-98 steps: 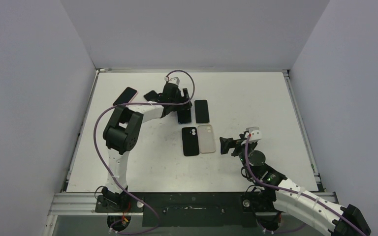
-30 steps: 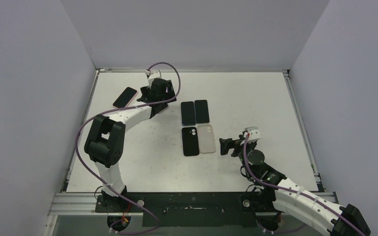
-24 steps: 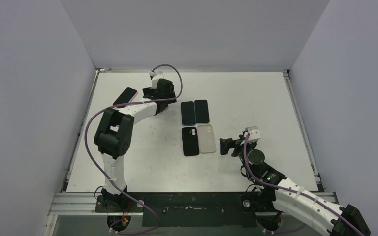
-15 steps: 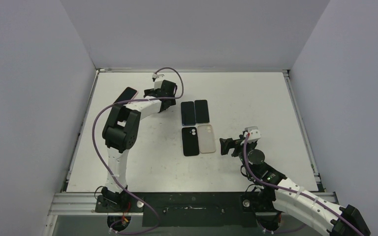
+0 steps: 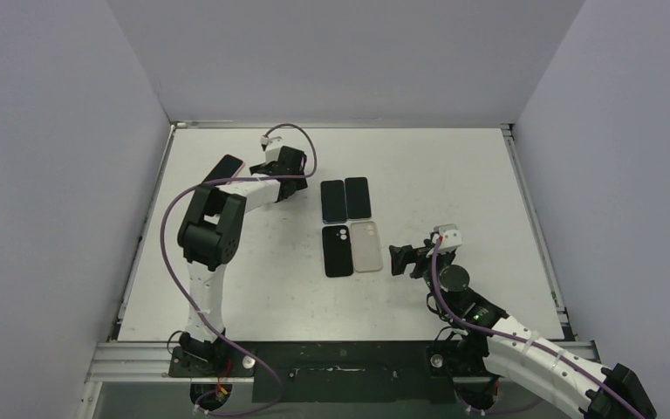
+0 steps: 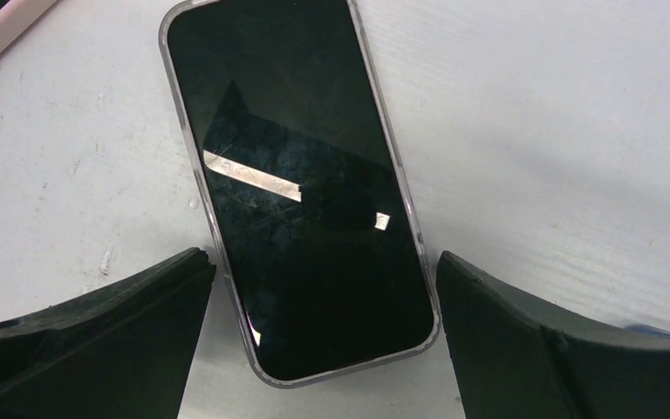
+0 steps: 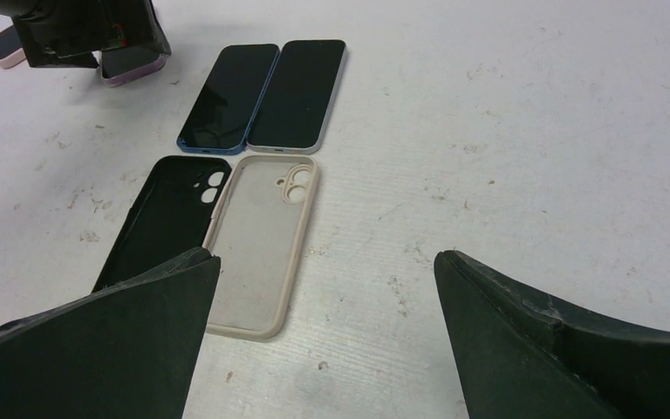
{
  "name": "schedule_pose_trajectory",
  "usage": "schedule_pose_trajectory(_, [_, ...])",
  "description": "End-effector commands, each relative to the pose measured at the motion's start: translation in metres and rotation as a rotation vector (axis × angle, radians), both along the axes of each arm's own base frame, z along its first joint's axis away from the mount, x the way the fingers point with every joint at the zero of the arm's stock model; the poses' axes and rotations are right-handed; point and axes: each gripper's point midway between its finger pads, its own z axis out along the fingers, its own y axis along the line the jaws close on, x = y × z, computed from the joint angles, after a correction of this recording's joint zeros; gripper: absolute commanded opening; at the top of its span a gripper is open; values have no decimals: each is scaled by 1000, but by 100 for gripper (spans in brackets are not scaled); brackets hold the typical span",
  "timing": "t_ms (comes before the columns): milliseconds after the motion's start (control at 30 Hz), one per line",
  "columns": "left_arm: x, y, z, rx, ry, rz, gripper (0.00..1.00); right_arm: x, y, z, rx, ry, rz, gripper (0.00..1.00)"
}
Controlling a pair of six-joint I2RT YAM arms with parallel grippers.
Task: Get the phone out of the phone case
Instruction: Pick up the phone at the center of the board.
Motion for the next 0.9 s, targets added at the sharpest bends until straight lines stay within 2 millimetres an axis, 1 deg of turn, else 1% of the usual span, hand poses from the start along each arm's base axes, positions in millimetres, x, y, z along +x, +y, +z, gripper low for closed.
schedule_pose_trajectory(0, [-6, 14, 4, -42, 19, 16, 97, 5, 4, 16, 29, -34, 3, 100])
schedule_pose_trajectory(167, [-1, 18, 2, -102, 10, 9, 96, 5, 4, 16, 30, -35, 3, 100])
schedule_pose_trajectory(233, [1, 20, -2, -117, 23, 11, 94, 5, 4, 15, 29, -33, 5, 100])
schedule_pose_trajectory(467, [1, 23, -18, -136, 83, -13, 85, 5, 6, 15, 39, -32, 14, 100])
schedule_pose_trajectory(533, [-2, 23, -20, -138, 102, -24, 80, 4, 9, 14, 46, -26, 26, 100])
schedule_pose_trajectory(633, [-9, 19, -21, -164, 112, -44, 68, 3, 16, 11, 50, -9, 56, 100])
schedule_pose_trajectory(733, [-20, 16, -16, -194, 108, -63, 57, 1, 23, 8, 34, 42, 85, 100])
schedule_pose_trajectory(767, [-23, 16, -13, -204, 100, -67, 54, -1, 24, 4, 22, 74, 94, 100])
schedule_pose_trajectory(833, [-33, 12, -7, -235, 94, -90, 52, -5, 32, 4, 21, 99, 141, 100])
schedule_pose_trajectory(867, [-37, 9, -3, -255, 84, -105, 50, -7, 36, 8, 38, 101, 164, 100])
